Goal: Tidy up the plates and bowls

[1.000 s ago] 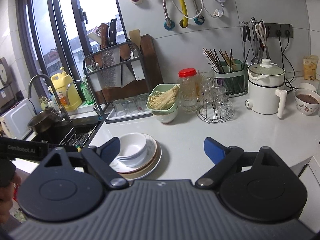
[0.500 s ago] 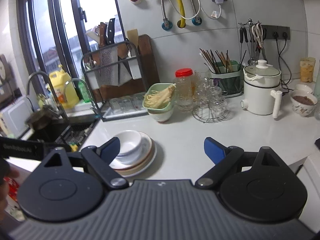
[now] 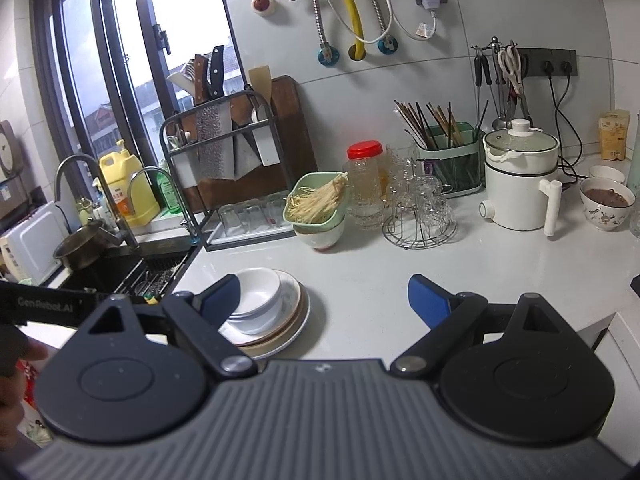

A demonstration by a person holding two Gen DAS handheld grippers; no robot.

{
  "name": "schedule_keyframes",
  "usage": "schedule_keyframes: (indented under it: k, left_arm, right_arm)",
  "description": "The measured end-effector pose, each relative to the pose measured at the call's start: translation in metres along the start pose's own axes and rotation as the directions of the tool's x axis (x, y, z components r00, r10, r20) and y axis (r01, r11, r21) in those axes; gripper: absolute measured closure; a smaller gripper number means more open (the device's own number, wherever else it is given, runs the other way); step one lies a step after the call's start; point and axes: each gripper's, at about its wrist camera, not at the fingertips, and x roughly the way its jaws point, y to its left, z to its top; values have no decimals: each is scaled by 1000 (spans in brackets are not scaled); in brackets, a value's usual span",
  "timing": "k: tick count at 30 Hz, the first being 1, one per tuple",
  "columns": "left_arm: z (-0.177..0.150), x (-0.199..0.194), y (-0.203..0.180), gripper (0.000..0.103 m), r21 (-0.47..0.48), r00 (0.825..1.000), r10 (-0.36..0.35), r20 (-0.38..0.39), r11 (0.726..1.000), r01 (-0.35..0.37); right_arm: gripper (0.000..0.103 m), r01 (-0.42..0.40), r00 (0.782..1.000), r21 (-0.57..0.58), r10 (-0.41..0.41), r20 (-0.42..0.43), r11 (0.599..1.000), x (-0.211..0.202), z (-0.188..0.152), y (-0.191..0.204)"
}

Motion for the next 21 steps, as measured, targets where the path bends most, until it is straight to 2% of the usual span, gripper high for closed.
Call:
schedule_keyframes:
  k: [11,21]
  left_arm:
    - [8,2,-4,3,-80,999,49,-4,996,-49]
    - [2,8,3,3,-159,993,111,-40,980,-116]
  right_arm:
    - [11,-15,998,-37,13,-55,999,3,10,-5]
    - [11,-105,984,-52,97,-147,993,29,19,-10]
